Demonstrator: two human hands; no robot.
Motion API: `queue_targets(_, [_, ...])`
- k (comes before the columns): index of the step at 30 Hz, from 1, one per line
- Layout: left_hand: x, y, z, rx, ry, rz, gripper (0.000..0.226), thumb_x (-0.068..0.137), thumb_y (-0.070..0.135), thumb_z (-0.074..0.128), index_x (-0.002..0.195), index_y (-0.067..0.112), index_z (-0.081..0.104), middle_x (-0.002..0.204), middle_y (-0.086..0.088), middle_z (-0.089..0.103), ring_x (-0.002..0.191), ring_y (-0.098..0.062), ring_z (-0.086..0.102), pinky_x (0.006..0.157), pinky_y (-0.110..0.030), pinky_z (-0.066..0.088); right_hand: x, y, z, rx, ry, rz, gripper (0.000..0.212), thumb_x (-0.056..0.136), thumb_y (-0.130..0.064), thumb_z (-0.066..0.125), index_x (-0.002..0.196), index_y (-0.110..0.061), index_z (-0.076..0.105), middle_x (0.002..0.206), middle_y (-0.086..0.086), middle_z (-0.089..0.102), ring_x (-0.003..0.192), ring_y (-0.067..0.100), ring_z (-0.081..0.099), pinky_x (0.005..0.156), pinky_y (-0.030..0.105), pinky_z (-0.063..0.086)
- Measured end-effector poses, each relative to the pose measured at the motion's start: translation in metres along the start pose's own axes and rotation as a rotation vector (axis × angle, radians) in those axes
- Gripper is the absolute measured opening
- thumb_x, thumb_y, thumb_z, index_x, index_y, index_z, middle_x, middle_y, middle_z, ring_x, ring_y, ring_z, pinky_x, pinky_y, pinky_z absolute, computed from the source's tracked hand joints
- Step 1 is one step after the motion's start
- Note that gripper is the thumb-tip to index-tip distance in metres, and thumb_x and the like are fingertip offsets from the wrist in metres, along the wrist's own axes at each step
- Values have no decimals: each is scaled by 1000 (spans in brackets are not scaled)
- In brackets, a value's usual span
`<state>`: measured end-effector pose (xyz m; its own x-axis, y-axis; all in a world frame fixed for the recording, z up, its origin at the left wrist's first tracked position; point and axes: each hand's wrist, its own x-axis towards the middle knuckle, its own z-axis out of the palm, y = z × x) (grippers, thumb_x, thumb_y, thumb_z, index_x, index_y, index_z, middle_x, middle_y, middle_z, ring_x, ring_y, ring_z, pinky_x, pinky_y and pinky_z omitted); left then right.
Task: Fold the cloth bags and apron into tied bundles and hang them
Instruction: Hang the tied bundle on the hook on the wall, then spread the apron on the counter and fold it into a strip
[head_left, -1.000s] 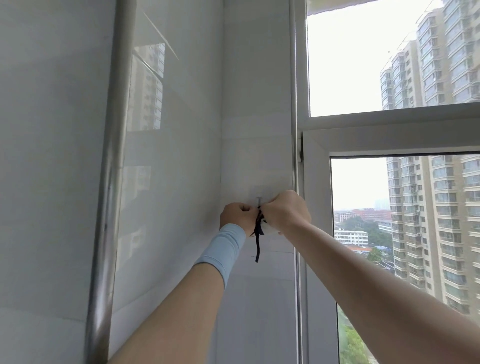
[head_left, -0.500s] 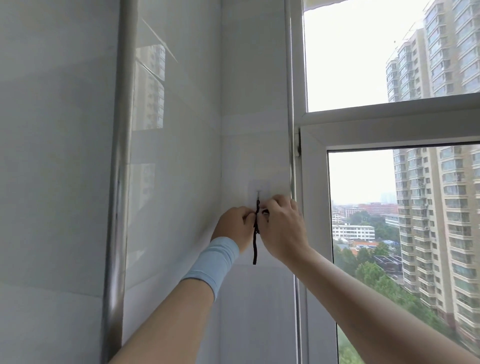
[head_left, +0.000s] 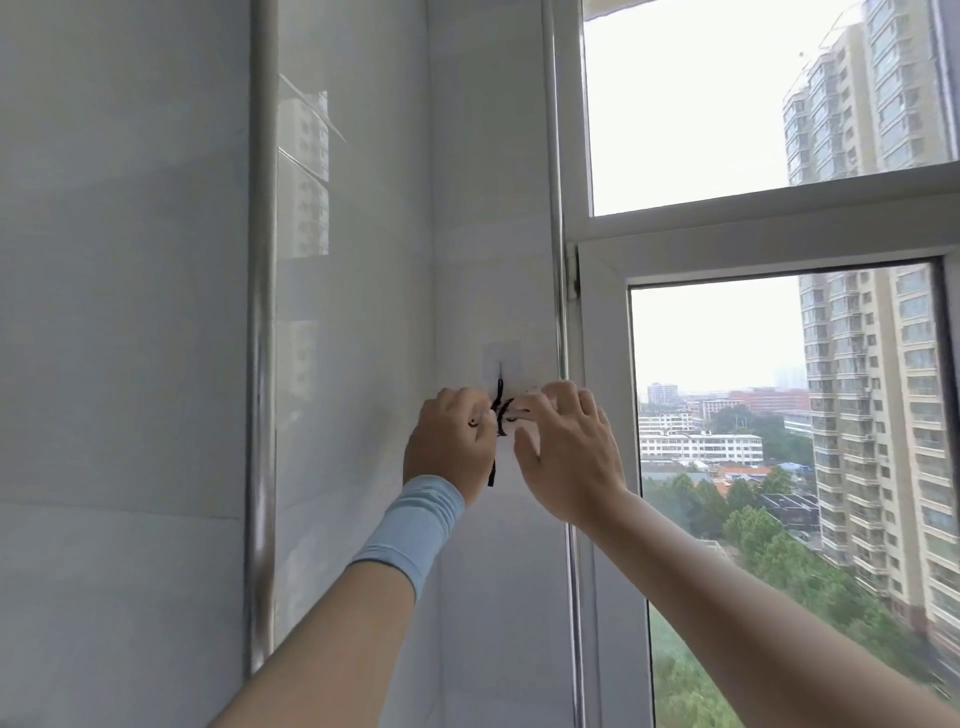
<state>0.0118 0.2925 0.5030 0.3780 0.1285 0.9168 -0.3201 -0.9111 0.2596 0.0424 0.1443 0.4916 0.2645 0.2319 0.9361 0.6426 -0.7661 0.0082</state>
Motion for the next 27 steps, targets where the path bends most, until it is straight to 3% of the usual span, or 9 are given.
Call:
queue_targets(5, [-84, 13, 18, -34, -163, -24, 11, 92, 29, 48, 93, 23, 58, 85, 9, 57, 82, -14, 52, 66, -27, 42, -95, 8, 4, 87, -189, 118, 20, 96, -35, 47, 106, -25, 62, 104, -3, 58, 97, 22, 61, 77, 32, 43])
queue_targets(15, [-271, 0, 66, -44, -731, -232, 22, 94, 38, 43, 102, 27, 60, 103, 7, 63, 90, -17, 58, 79, -31, 48, -276, 22, 28, 131, -823, 393, 26, 95, -42, 40, 106, -33, 62, 107, -6, 66, 97, 20, 62, 75, 33, 50])
queue_targets(18, [-325, -9, 76, -30, -874, -278, 22, 95, 38, 43, 103, 27, 61, 105, 3, 63, 87, -17, 56, 79, -30, 46, -332, 20, 35, 141, -969, 466, 29, 95, -40, 44, 109, -27, 65, 109, 1, 70, 99, 25, 64, 79, 34, 52])
queue_targets(23, [-418, -32, 97, -20, -1212, -377, 24, 89, 31, 50, 110, 29, 61, 116, 3, 64, 102, -21, 60, 92, -35, 49, -418, 4, 37, 153, -1184, 566, 28, 93, -34, 50, 107, -17, 68, 107, 7, 71, 100, 29, 64, 81, 35, 51])
queue_targets(26, [-468, -44, 105, 22, -1377, -412, 38, 89, 32, 50, 127, 28, 54, 130, -1, 55, 114, -24, 55, 98, -38, 46, -458, -6, 37, 159, -1310, 577, 26, 89, -27, 51, 97, -11, 69, 90, 7, 70, 89, 29, 63, 70, 34, 47])
queue_targets(27, [-486, -47, 106, 39, -1414, -427, 43, 90, 32, 49, 133, 27, 49, 136, -2, 49, 120, -25, 51, 100, -38, 44, -475, -9, 38, 169, -1337, 613, 24, 88, -27, 53, 99, -12, 69, 94, 7, 69, 95, 29, 63, 73, 34, 48])
